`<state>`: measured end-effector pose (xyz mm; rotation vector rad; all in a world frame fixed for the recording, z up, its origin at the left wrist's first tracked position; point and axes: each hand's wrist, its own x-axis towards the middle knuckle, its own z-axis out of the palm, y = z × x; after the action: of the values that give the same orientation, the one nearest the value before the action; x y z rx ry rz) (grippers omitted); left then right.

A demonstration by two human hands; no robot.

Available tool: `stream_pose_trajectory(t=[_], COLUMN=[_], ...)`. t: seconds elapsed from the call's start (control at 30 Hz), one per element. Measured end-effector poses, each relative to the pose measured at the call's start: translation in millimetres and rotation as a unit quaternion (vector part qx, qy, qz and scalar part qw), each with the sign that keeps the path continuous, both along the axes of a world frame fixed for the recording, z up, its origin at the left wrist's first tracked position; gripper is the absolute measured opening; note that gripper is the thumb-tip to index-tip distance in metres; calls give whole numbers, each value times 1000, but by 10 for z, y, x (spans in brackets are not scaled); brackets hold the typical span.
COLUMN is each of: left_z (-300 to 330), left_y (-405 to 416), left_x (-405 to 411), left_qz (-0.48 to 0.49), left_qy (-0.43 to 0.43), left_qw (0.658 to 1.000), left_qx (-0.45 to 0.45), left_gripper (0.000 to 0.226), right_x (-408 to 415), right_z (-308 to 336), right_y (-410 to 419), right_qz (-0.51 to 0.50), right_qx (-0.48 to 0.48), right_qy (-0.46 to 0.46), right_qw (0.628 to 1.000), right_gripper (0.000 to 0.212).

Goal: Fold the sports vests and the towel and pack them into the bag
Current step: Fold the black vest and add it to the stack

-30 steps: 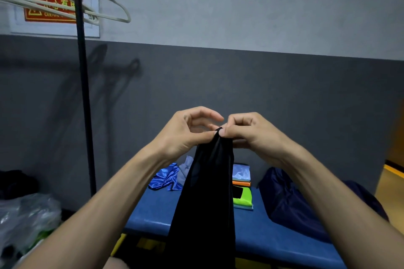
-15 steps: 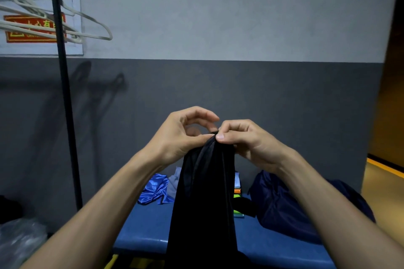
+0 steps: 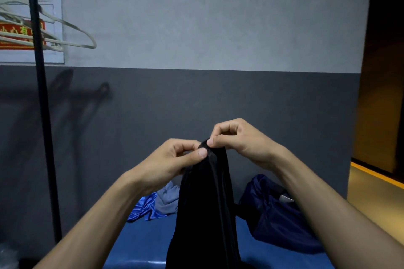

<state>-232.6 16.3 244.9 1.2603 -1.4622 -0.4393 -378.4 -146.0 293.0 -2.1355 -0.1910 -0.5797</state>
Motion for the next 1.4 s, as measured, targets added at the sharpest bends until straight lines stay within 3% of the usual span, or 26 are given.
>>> stream_pose_trajectory(t=[0.17, 0.3, 0.37, 0.47, 0.6, 0.87, 1.0, 1.1, 1.2, 1.3, 1.4], left_z=[-108, -251, -330, -592, -1114, -1486, -1238, -874, -607, -482, -369], left_y=[-17, 3, -1, -31, -5, 167, 255, 306, 324, 340, 414], left_x=[179, 327, 380, 497, 806, 1305, 1357, 1354, 1414, 1551, 1626], left_qz=[-26, -73, -42, 5, 88, 212, 232, 259, 288, 368, 361], left_qy=[16, 38, -35, -174, -241, -142, -16, 42, -38, -144, -161], left_qw=[999, 995, 995, 969, 939, 956, 973, 963, 955, 917, 918], left_qx=[41, 54, 79, 178, 228, 146, 17, -70, -61, -44, -31], left_gripper=[70, 57, 50, 49, 44, 34, 33, 26, 39, 46, 40], right_x=[113, 309, 423, 550, 655, 872, 834, 747, 658, 566, 436], right_z=[-8, 0, -24, -46, -5, -234, -418, -618, -803, -936, -1045], right_y=[-196, -430, -541, -633, -761, -1047, -1291, -1517, -1658, -1706, -1750], right_qz=[-31, -73, -89, -94, -75, -82, -122, -154, -161, -155, -139], right_qx=[30, 124, 158, 192, 244, 281, 311, 328, 349, 332, 296], right_qy=[-53, -123, -141, -165, -186, -167, -174, -155, -129, -103, -70], right_qw=[998, 982, 973, 963, 949, 942, 926, 919, 914, 925, 943], right_gripper=[15, 18, 17, 20, 26, 27, 26, 26, 23, 14, 33])
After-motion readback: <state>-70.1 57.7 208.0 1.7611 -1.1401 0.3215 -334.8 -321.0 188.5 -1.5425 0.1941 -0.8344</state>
